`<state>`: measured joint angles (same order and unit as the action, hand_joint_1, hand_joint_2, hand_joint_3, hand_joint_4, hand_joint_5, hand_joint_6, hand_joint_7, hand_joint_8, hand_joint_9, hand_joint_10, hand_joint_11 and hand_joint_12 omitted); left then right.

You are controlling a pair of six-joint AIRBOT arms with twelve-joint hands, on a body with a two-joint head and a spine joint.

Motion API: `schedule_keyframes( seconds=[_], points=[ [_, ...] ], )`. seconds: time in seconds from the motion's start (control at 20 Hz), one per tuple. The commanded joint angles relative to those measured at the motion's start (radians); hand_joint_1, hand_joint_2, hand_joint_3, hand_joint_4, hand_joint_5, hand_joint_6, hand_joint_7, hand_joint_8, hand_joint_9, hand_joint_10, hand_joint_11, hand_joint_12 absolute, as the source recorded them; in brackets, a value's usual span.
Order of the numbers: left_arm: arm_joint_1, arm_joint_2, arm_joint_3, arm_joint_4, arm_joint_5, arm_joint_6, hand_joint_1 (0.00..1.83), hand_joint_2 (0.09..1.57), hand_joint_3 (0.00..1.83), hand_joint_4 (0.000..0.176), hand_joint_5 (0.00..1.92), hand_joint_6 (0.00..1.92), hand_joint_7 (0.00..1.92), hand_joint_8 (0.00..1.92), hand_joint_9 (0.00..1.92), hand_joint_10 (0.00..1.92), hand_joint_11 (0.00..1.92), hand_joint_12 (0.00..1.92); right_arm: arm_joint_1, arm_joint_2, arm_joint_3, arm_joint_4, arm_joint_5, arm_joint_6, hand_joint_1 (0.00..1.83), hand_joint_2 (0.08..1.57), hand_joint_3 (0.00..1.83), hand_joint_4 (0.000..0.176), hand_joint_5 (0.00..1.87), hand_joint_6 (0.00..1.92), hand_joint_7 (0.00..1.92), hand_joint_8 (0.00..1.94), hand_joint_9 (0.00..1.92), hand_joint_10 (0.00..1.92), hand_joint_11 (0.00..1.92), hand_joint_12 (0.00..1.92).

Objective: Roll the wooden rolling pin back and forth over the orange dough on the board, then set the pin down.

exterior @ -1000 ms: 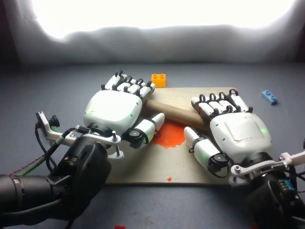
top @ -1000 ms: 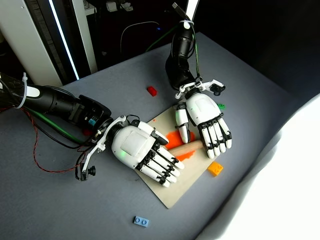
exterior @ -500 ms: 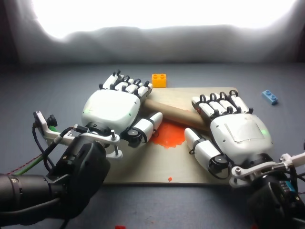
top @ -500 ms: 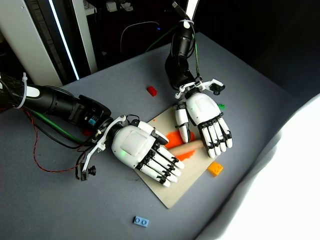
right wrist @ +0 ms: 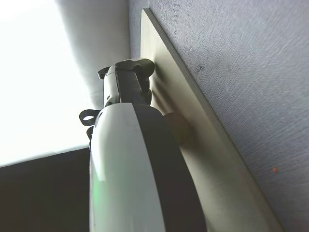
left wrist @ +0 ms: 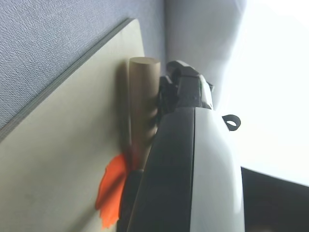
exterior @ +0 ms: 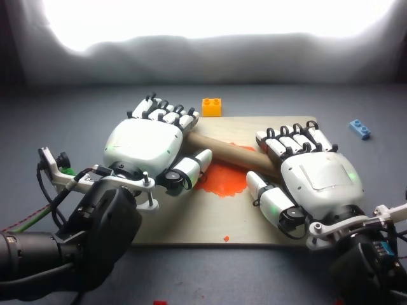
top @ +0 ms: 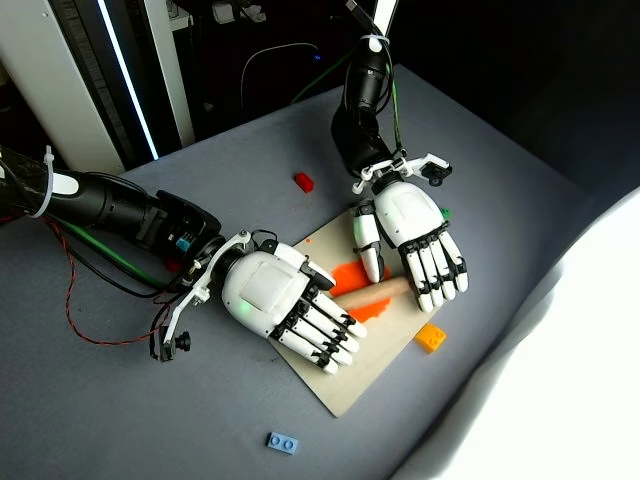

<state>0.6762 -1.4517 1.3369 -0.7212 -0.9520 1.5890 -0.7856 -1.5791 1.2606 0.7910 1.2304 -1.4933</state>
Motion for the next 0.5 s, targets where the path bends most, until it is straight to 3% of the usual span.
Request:
schedule_keyframes(
  seconds=[0.0, 0.15, 0.45],
  points=[
    [-0.005, 0.011, -0.002, 0.043, -0.096, 0.003, 0.00, 1.51, 0.00, 0.000, 0.32, 0.01, 0.38, 0.00, 0.28, 0.00, 0.00, 0.52, 0.001, 0.004, -0.001, -0.064, 0.096, -0.002, 0.00, 1.55, 0.00, 0.000, 0.35, 0.00, 0.35, 0.01, 0.30, 0.01, 0.00, 0.83],
    [-0.002, 0.019, -0.015, 0.044, -0.096, 0.004, 0.00, 1.50, 0.00, 0.000, 0.28, 0.00, 0.35, 0.00, 0.26, 0.00, 0.00, 0.48, 0.001, 0.004, -0.001, -0.065, 0.096, -0.002, 0.00, 1.55, 0.00, 0.000, 0.38, 0.01, 0.38, 0.01, 0.34, 0.03, 0.00, 0.89],
    [0.020, 0.030, -0.045, 0.044, -0.113, -0.002, 0.00, 1.50, 0.00, 0.000, 0.28, 0.00, 0.35, 0.00, 0.27, 0.00, 0.00, 0.51, 0.000, 0.004, -0.001, -0.071, 0.097, -0.002, 0.00, 1.54, 0.00, 0.000, 0.35, 0.00, 0.37, 0.00, 0.31, 0.01, 0.00, 0.84]
  ],
)
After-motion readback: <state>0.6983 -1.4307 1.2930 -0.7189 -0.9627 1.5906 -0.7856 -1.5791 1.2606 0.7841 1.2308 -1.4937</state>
